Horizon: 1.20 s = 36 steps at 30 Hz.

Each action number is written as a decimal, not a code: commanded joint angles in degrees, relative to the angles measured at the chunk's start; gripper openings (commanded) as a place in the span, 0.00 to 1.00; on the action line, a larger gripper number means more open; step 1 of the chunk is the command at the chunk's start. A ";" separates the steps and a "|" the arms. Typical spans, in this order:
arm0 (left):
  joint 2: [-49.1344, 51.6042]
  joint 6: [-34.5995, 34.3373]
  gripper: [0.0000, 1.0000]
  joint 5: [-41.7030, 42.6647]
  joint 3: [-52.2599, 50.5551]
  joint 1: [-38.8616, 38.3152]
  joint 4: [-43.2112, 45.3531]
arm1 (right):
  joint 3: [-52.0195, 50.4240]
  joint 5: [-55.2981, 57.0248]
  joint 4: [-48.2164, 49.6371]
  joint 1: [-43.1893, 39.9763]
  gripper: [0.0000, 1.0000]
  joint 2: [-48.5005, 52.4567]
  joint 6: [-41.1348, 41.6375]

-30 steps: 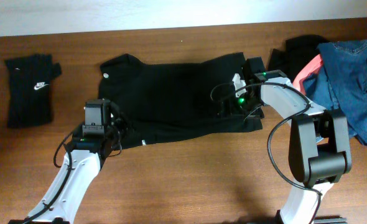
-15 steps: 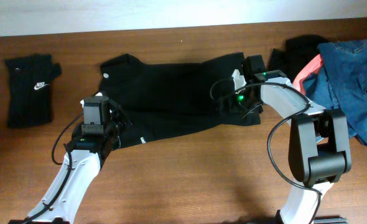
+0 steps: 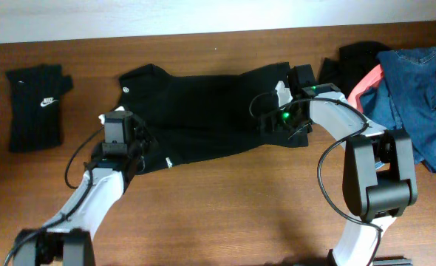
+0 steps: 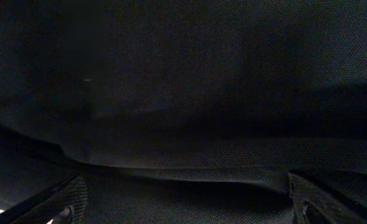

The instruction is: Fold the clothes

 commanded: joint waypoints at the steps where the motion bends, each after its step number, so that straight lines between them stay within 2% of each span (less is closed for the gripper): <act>1: 1.53 1.01 0.20 -1.09 1.20 0.35 2.34 | -0.20 1.36 0.04 -0.04 0.99 1.51 -0.85; 3: 1.68 1.27 0.49 -1.09 1.20 0.35 3.89 | -0.20 1.36 -0.07 -0.04 0.99 1.51 -0.85; 5: 1.75 2.45 0.67 -1.07 1.20 0.35 5.51 | -0.20 1.33 -0.15 -0.04 0.99 1.51 -0.85; 10: 1.75 3.39 0.70 -0.79 1.25 0.35 9.66 | -0.20 1.36 -0.28 -0.04 0.99 1.51 -0.83; 15: 1.51 5.66 0.69 4.61 2.64 0.33 9.64 | -0.22 1.36 -0.70 -0.04 0.99 1.51 -0.85; 17: 0.55 6.56 0.63 6.08 3.26 0.33 7.39 | -0.22 1.36 -0.70 -0.04 0.99 1.53 -0.85; 19: -1.36 7.39 0.45 5.95 4.20 0.33 3.56 | -0.22 1.36 -0.72 -0.04 0.99 1.53 -0.85; 22: -5.18 7.45 0.07 4.11 6.58 0.33 -5.38 | -0.33 1.36 -0.72 -0.04 0.99 1.53 -0.83; 23: -6.43 7.48 0.01 3.13 7.48 0.33 -9.18 | -0.33 1.36 -0.72 -0.04 0.99 1.53 -0.85; 26: -8.33 7.89 0.01 0.15 9.35 0.13 -19.26 | -0.33 1.36 -0.70 -0.04 0.99 1.53 -0.83; 28: -8.20 10.78 0.01 -0.59 9.51 -0.26 -22.53 | -0.33 1.36 -0.70 -0.04 0.99 1.53 -0.83; 36: -4.20 13.07 0.01 -3.67 9.51 -1.51 -23.23 | -0.35 1.36 -0.92 -0.04 0.98 1.53 -0.83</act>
